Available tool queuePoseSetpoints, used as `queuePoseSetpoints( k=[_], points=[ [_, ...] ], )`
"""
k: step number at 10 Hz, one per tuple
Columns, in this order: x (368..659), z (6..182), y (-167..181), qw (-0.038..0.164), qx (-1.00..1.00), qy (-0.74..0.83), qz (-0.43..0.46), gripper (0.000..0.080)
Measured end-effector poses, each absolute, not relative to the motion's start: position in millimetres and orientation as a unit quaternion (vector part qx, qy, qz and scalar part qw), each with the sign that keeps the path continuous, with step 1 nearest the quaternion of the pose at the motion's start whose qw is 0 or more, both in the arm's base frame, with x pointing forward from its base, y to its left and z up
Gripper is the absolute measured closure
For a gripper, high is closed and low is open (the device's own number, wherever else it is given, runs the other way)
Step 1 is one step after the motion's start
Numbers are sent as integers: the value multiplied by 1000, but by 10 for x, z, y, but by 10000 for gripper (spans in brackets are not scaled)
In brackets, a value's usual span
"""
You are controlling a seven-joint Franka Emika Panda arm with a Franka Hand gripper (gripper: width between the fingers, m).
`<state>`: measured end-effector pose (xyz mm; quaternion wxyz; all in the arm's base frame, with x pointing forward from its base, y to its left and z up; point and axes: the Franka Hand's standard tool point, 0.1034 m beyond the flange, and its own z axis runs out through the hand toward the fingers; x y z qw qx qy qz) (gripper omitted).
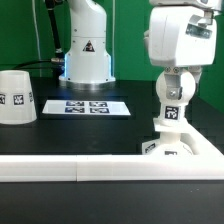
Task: Assemble lamp
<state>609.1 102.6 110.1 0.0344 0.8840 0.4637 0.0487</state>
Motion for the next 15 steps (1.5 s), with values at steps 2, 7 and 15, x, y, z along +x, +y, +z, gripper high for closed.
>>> queuePoseSetpoints(
  k=[2,7,15],
  points=[
    [5917,1197,952,37,885,460,51,101],
    [5481,1310,436,44,885,462,48,101],
    [5082,1269,-5,54,908,411,61,101]
  ],
)
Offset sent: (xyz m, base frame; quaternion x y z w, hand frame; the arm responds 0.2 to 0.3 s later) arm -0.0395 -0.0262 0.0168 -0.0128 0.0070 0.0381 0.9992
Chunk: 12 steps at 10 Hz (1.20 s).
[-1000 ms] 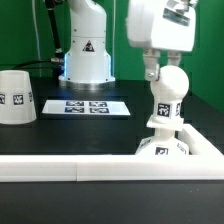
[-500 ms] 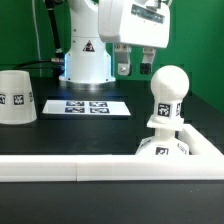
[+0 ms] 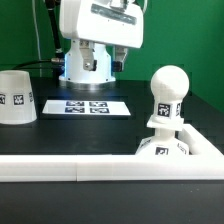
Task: Assemble lamp
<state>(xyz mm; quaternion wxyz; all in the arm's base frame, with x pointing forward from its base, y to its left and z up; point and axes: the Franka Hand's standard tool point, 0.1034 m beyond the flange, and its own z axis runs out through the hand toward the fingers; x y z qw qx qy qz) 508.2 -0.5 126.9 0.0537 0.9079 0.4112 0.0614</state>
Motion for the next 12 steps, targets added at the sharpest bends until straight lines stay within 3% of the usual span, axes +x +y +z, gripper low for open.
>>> queuePoseSetpoints(
  k=[4,6,8,12],
  points=[
    [4833,1243,3,49,922,381,54,101],
    [4446,1263,-187,65,938,336,47,101],
    [4076,1199,-485,58,952,300,29,101],
    [3961,1167,-627,56,953,298,22,101]
  ],
)
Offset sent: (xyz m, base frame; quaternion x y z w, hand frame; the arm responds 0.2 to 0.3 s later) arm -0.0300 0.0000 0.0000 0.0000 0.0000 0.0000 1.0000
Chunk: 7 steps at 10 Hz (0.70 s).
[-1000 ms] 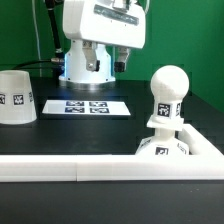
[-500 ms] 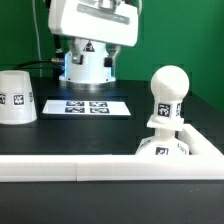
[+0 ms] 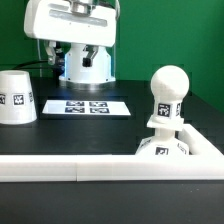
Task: Assemble lamp
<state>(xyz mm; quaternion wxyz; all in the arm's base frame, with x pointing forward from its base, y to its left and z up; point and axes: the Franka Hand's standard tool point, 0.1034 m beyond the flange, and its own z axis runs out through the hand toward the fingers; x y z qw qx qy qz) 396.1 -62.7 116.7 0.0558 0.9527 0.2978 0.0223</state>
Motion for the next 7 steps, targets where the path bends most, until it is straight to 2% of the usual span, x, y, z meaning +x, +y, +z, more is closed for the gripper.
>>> queuePoseSetpoints(
  k=[1,3,5,7],
  points=[
    [3952,1165,-644,53,954,293,19,101],
    [3922,1191,-908,24,974,226,-7,101],
    [3898,1178,-1063,16,978,206,-22,101],
    [3893,1177,-1064,16,978,205,-22,101]
  ],
)
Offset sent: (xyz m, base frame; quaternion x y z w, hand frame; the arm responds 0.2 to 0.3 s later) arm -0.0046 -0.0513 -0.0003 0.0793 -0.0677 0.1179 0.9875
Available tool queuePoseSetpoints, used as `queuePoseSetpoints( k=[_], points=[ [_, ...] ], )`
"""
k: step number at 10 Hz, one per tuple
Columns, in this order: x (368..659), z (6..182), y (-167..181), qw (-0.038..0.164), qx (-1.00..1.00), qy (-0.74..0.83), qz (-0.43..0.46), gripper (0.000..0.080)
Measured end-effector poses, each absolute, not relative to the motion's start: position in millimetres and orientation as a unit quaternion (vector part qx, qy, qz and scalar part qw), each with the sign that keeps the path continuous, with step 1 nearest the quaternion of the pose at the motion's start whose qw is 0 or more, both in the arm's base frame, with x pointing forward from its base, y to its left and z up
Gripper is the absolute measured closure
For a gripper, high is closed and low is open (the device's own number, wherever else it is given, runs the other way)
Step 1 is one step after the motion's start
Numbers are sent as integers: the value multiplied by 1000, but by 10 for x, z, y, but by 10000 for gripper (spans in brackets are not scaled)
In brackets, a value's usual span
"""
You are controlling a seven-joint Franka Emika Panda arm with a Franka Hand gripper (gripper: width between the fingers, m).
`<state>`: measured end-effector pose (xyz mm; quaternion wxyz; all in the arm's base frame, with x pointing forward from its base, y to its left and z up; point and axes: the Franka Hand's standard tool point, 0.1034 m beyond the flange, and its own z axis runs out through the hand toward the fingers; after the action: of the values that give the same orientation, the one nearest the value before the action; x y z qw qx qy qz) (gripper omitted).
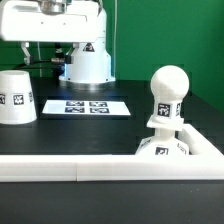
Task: Assemble lamp
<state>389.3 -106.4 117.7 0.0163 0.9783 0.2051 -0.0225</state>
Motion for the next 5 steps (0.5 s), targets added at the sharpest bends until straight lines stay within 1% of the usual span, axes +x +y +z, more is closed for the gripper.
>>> queuePoseSetpoints(
  k=[2,5],
  points=[
    [3892,1176,-1066,16,978,206,-23,101],
    [3841,1183,-1314,14,970,243,-22,101]
  ],
)
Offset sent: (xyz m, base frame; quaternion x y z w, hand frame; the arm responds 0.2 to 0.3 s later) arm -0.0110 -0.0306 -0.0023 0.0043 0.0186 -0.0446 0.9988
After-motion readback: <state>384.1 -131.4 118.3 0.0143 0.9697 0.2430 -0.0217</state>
